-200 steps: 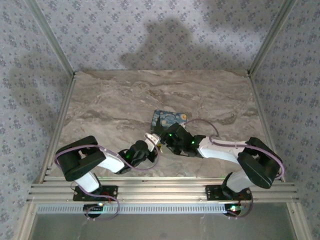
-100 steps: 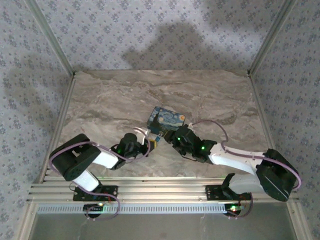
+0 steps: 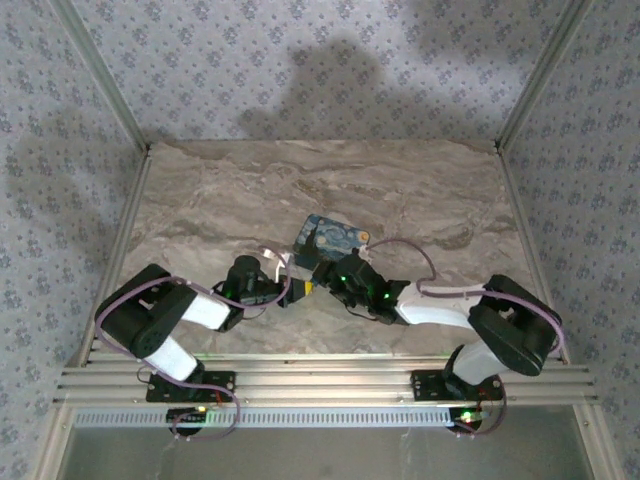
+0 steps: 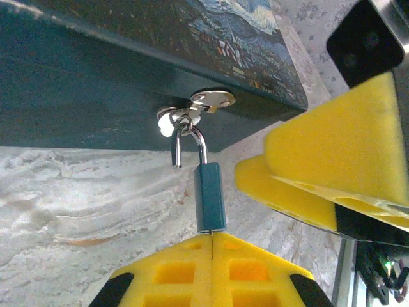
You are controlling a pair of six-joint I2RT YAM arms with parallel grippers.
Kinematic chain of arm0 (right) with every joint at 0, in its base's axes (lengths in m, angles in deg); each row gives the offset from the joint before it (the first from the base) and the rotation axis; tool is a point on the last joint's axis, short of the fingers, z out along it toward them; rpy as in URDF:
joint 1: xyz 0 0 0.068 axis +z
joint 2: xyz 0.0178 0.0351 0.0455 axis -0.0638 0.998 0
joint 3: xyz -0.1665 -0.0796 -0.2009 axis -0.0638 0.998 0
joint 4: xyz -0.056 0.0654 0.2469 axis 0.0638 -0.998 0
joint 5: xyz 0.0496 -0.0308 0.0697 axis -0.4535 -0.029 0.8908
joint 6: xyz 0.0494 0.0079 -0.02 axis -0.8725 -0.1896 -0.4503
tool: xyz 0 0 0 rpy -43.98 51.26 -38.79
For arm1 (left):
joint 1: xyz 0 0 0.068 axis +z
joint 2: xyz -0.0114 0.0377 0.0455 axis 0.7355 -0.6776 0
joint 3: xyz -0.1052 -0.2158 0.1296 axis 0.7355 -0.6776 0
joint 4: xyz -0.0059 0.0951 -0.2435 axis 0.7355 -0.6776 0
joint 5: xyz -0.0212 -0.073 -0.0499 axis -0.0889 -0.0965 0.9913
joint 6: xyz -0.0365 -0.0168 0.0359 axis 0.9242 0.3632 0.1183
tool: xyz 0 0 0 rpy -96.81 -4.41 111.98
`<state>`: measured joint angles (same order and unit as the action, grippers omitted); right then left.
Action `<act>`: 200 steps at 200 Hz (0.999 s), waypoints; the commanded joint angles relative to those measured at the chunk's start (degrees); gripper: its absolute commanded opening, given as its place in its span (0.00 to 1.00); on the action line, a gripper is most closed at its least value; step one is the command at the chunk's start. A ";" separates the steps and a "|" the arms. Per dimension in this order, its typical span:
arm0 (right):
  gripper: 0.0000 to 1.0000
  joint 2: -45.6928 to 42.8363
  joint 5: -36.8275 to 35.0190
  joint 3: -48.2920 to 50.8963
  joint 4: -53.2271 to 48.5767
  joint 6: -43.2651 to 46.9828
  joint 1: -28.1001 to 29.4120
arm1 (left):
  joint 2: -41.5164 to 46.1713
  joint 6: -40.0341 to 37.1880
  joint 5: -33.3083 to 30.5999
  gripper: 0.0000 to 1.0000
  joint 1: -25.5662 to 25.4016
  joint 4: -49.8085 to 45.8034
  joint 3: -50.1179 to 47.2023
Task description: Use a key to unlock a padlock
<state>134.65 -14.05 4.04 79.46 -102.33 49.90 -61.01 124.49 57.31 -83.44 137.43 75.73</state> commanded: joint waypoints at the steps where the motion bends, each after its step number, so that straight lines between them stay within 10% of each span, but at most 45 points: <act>1: 0.61 2.01 0.49 -2.15 5.01 0.56 0.31 | 0.90 -0.57 3.10 0.00 0.52 -0.23 1.38; 129: 0.53 6.93 2.06 -4.15 1.94 -5.10 0.70 | 1.38 -2.54 1.95 0.00 0.68 -1.09 0.72; 200: 0.67 4.12 1.03 -4.23 -2.17 -5.55 0.32 | 13.94 -22.71 -18.85 0.00 -7.73 -27.73 3.86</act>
<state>140.29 -11.77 1.07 81.19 -106.94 50.27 -50.52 111.61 47.74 -87.79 120.53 77.15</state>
